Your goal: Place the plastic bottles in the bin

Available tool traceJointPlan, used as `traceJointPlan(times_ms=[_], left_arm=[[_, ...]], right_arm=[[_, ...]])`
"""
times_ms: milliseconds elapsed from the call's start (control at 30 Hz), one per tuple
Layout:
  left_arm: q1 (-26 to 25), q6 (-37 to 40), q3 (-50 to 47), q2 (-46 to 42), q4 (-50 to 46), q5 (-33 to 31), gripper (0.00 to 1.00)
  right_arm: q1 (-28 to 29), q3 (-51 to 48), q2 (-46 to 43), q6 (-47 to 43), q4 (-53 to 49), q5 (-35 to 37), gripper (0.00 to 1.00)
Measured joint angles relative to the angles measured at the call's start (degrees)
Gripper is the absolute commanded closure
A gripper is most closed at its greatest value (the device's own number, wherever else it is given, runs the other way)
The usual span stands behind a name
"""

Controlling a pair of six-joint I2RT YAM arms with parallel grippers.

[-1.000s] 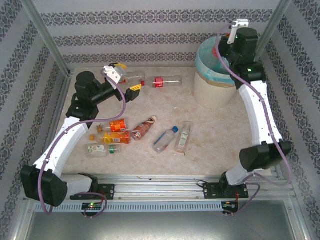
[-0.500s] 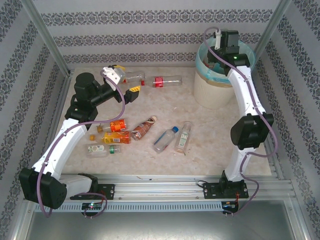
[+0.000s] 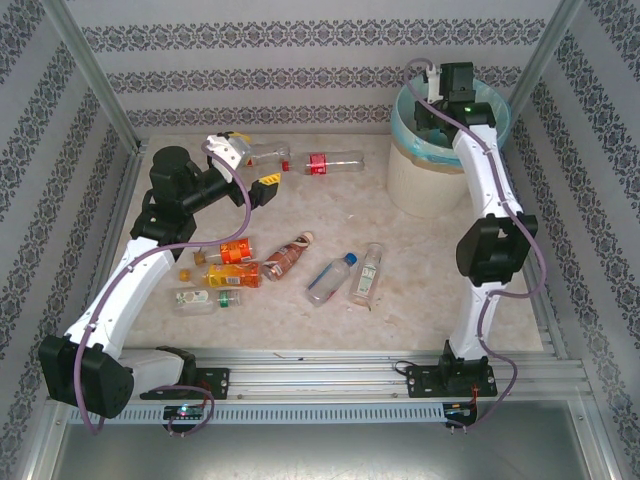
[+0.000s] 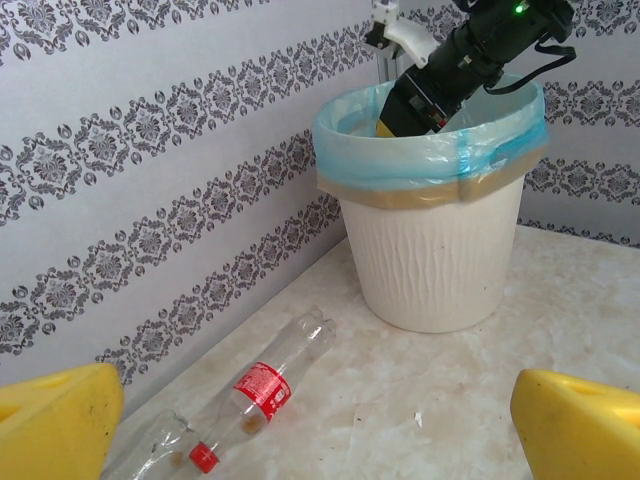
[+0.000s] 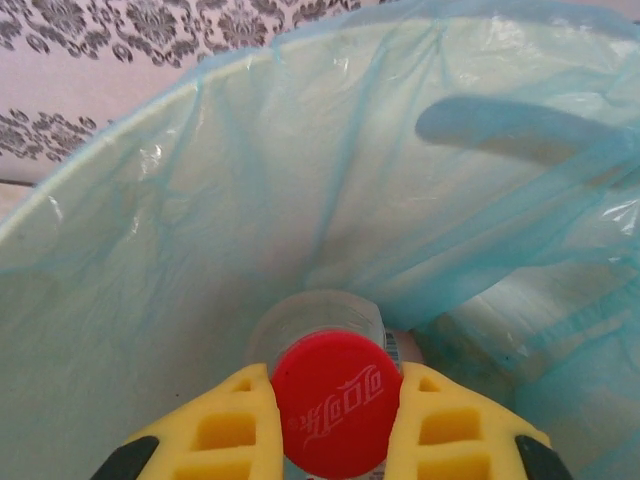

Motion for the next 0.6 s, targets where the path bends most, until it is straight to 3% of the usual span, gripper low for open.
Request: traceJointPlan(times_ms=[300, 467, 600], left_arm=[[0.0, 0.0, 0.0, 0.0, 0.0, -0.2, 0.0], [0.0, 0.0, 0.0, 0.0, 0.0, -0.2, 0.0], [0.0, 0.0, 0.0, 0.0, 0.0, -0.2, 0.0]], right_arm=[[-0.5, 3.9, 3.6, 0.1, -5.8, -2.2, 0.92], [-0.8, 9.8, 5.1, 1.4, -9.3, -4.9, 0.62], [-0.9, 15.3, 6.4, 3.4, -11.3, -8.0, 0.52]])
